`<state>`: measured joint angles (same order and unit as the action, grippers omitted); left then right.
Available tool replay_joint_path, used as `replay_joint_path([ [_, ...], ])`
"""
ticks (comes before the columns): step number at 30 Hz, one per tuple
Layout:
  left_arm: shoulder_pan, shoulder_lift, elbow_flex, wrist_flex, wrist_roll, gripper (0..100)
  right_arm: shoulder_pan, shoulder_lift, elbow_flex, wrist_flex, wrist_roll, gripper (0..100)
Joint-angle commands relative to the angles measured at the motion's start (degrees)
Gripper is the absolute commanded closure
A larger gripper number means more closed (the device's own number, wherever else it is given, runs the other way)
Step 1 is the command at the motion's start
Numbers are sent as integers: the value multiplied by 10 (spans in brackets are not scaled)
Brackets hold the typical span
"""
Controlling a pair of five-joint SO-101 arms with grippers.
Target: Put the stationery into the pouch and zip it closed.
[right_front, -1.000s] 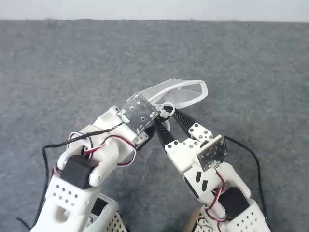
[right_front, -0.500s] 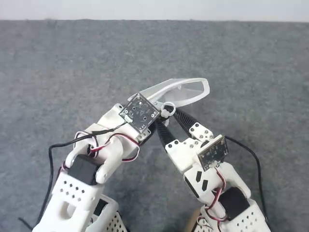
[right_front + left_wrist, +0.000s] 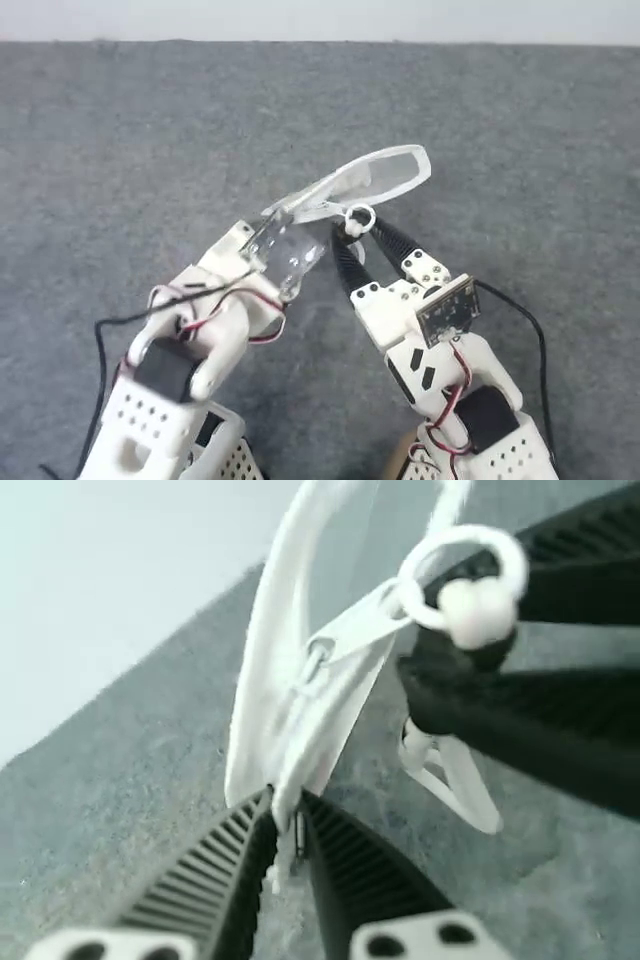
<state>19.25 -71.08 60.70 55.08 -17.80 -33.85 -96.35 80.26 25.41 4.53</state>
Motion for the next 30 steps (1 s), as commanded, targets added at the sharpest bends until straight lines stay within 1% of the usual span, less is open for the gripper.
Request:
replay_joint_path([
  [1,-4,-139,27,0,33,986,13,-15,-13,-9,-4,992],
  [3,-4,-192,54,0,37,950,13,-16,-13,-9,-4,992],
  [7,-4,-284,112,1,39,817,15,-16,-14,-8,8,992],
  [9,-4,-320,136,2,40,784,13,-16,-12,-8,23,992],
  [13,-5,-331,146,2,39,781,13,-16,-12,-6,29,992],
  [19,-5,-324,138,-3,39,779,13,-16,-50,69,29,992],
  [22,-4,-324,125,-4,39,779,12,-16,-56,80,29,992],
  [25,-1,-321,129,-32,39,780,8,-16,-56,82,40,992],
  [30,-2,-321,160,-78,39,783,-41,-16,-58,112,74,992],
])
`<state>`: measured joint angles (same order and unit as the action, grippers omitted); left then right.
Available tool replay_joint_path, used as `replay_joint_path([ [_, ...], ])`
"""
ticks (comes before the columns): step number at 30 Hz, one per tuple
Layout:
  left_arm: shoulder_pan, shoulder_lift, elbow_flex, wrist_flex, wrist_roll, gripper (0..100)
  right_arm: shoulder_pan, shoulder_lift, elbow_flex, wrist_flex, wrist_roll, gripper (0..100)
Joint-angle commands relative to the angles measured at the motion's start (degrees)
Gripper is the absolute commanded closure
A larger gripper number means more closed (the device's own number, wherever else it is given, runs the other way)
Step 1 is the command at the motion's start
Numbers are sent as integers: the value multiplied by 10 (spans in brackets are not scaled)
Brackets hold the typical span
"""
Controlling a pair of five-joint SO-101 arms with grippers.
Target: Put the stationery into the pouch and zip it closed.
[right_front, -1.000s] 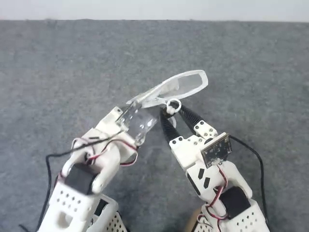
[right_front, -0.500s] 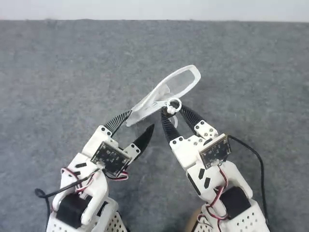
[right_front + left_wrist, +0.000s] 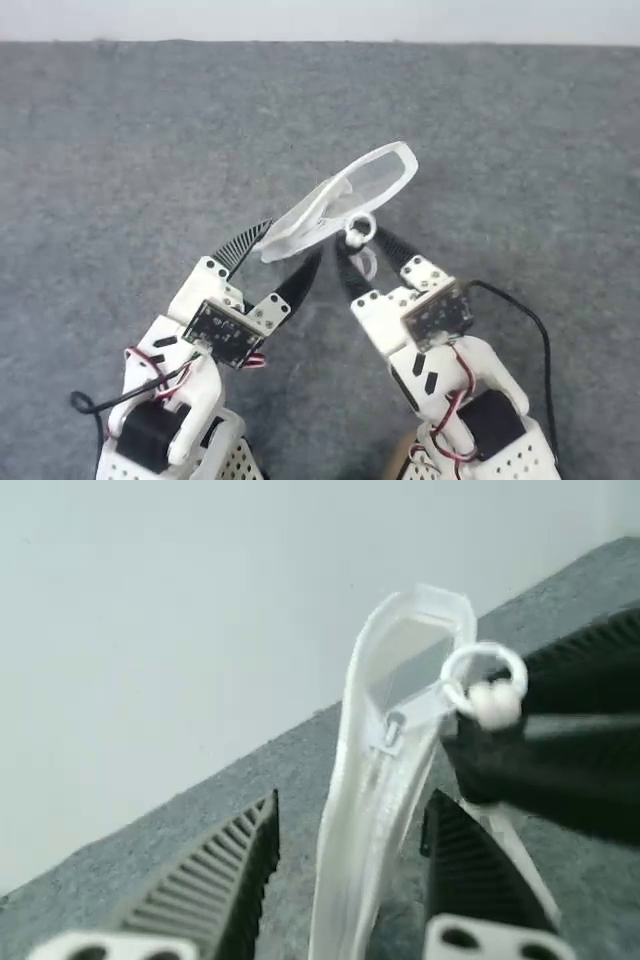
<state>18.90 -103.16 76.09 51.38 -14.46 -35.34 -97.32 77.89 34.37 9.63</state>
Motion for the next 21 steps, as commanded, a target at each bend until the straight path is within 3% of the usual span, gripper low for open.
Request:
replay_joint_path([
  [1,3,0,9,-44,5,783,-33,-7,-39,30,23,992],
  [21,44,0,70,-113,-19,853,-51,-7,-50,50,23,992],
])
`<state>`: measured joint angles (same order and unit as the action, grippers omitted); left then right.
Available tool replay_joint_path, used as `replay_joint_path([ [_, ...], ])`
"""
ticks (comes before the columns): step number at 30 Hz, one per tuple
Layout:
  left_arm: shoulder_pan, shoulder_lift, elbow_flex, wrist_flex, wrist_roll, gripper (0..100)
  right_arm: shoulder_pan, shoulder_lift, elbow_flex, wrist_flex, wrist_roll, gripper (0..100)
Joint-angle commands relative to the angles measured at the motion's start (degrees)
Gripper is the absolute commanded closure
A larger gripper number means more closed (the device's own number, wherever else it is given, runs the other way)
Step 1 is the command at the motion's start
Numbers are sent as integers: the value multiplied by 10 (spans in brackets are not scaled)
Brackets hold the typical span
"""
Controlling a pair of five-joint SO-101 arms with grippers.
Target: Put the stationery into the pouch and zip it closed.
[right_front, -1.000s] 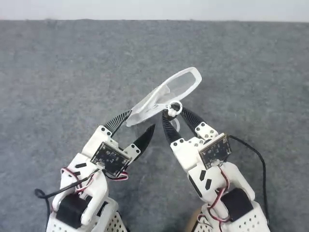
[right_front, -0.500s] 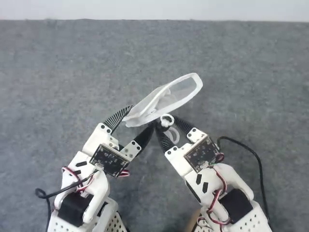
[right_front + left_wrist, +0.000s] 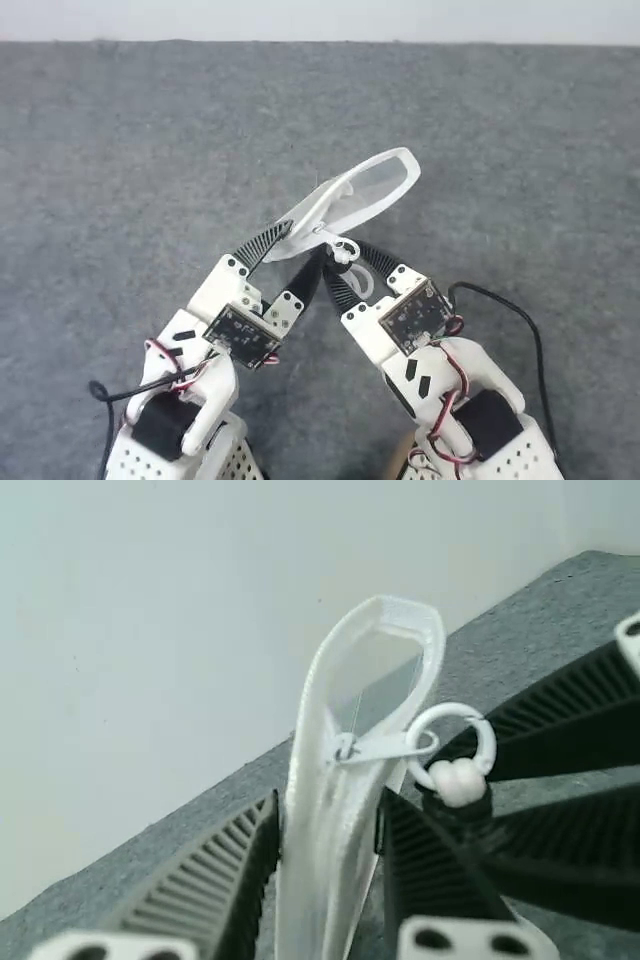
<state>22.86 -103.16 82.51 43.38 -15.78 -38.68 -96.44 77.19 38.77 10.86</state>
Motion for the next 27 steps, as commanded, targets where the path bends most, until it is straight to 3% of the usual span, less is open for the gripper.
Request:
replay_joint_path([
  [1,4,0,9,-39,-6,853,-25,-15,-42,6,11,992],
  [16,20,-3,51,-65,-9,991,-29,-15,-61,2,3,992],
  [21,-4,-3,51,-60,-5,991,22,-15,-96,0,-74,992],
  [27,-12,-3,48,-35,-5,991,36,-9,-111,-54,-98,992],
])
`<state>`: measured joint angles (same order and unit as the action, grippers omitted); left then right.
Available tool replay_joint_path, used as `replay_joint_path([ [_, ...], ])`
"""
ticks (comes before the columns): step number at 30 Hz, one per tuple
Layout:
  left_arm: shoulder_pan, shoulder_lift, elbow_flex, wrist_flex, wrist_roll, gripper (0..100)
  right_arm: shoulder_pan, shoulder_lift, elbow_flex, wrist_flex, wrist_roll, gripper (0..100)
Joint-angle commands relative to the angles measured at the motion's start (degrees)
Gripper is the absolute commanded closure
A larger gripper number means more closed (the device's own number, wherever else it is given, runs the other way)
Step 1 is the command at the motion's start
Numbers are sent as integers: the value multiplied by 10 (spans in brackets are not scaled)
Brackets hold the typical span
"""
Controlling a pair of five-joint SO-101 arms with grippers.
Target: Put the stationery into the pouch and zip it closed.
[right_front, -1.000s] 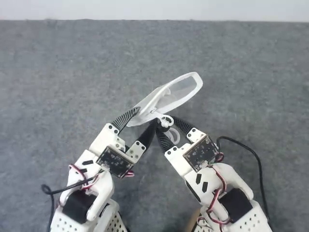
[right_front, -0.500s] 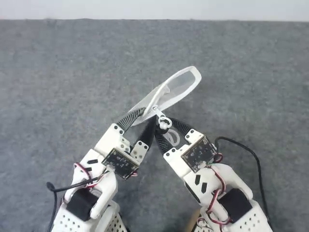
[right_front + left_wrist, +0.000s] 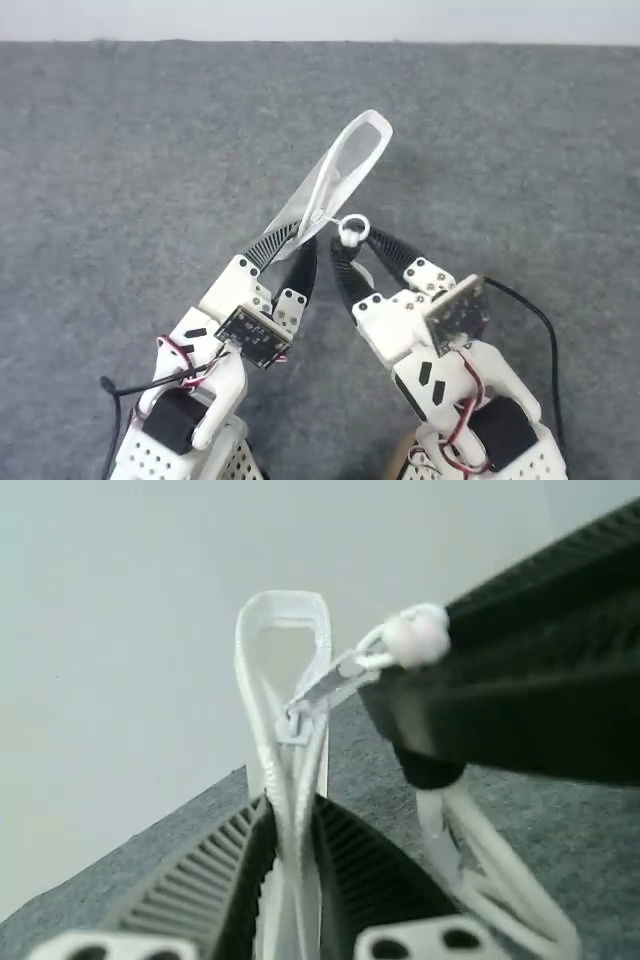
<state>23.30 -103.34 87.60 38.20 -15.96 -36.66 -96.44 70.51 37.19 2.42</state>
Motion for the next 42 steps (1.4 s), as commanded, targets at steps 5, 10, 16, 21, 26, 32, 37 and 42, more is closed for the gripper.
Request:
replay_joint_path([
  [5,-17,-2,-2,17,-4,991,37,-8,-43,-81,-20,992],
  [10,-17,-2,-2,17,-4,991,60,-8,-43,-97,-16,992],
  [16,-17,-2,-2,16,-4,991,60,12,-45,-115,16,992],
  [21,-17,-2,-2,16,-4,991,78,98,-56,-162,18,992],
  [26,-17,-2,-2,16,-4,991,116,166,-89,-184,18,992],
  [32,-17,-2,-1,16,-4,991,149,221,-96,-240,24,992],
  [37,-17,-2,-1,16,-4,991,148,233,-100,-210,37,991],
  [42,-17,-2,-1,16,-4,991,120,161,-138,-54,34,924],
])
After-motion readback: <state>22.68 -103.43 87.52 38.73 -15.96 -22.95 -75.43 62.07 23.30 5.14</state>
